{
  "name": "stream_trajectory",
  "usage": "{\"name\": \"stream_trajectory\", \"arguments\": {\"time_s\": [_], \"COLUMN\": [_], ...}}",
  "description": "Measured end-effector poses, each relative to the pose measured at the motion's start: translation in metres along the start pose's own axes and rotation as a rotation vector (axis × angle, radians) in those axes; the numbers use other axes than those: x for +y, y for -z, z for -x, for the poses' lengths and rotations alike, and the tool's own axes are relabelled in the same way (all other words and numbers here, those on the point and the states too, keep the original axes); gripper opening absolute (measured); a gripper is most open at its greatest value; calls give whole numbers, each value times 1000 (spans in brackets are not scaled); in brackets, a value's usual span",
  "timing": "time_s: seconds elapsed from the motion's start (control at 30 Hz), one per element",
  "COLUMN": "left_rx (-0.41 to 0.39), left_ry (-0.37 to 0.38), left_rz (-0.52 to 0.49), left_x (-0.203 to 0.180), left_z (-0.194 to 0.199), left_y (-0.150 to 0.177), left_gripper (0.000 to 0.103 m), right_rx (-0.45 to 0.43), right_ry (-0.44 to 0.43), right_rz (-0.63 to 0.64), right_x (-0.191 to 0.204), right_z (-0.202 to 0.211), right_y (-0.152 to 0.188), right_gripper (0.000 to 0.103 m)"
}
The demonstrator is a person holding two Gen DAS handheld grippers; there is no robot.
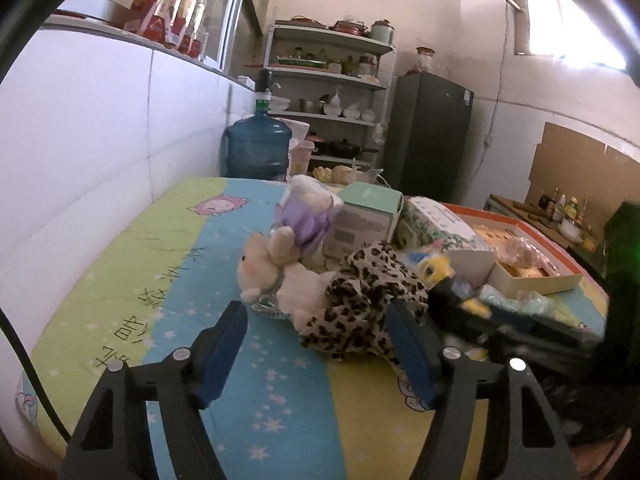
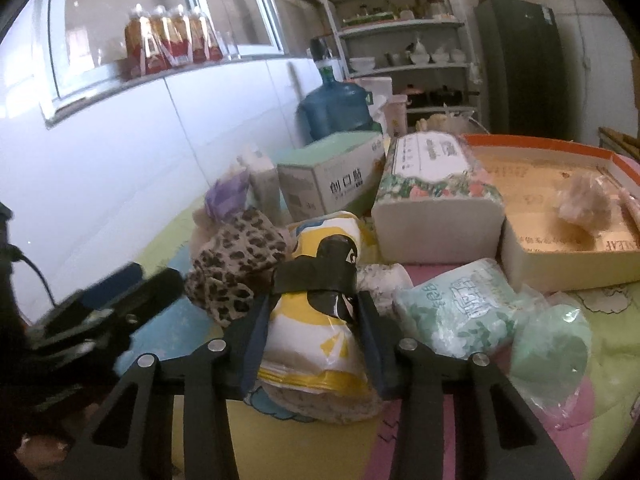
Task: Organize soft objects
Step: 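Grasp the yellow-and-white snack bag with the right gripper while the left gripper grasps the leopard-print cloth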
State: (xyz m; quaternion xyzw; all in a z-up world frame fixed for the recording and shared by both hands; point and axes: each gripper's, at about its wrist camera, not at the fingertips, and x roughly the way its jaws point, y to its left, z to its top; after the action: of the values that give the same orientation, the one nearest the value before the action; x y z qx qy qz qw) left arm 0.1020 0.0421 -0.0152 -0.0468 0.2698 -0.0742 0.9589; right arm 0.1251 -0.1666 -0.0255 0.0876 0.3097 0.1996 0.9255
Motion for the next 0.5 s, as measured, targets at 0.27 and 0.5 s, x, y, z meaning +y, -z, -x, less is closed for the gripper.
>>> {"name": "stream_trajectory", "arguments": {"time_s": [0.27, 0.5], "left_rx": [-4, 31], "left_ry": [51, 49], "left_rz": [-44, -91], "left_x": [-19, -37], "left_z": [-4, -22], "left_y": [-3, -6], "left_gripper": [71, 71], "right_rx": [-143, -181], "right_ry": [-52, -70], "right_rz": [1, -23], "right_x": [2, -2], "right_z": [43, 55], "right_y": [-5, -8], "right_gripper": [43, 43]}}
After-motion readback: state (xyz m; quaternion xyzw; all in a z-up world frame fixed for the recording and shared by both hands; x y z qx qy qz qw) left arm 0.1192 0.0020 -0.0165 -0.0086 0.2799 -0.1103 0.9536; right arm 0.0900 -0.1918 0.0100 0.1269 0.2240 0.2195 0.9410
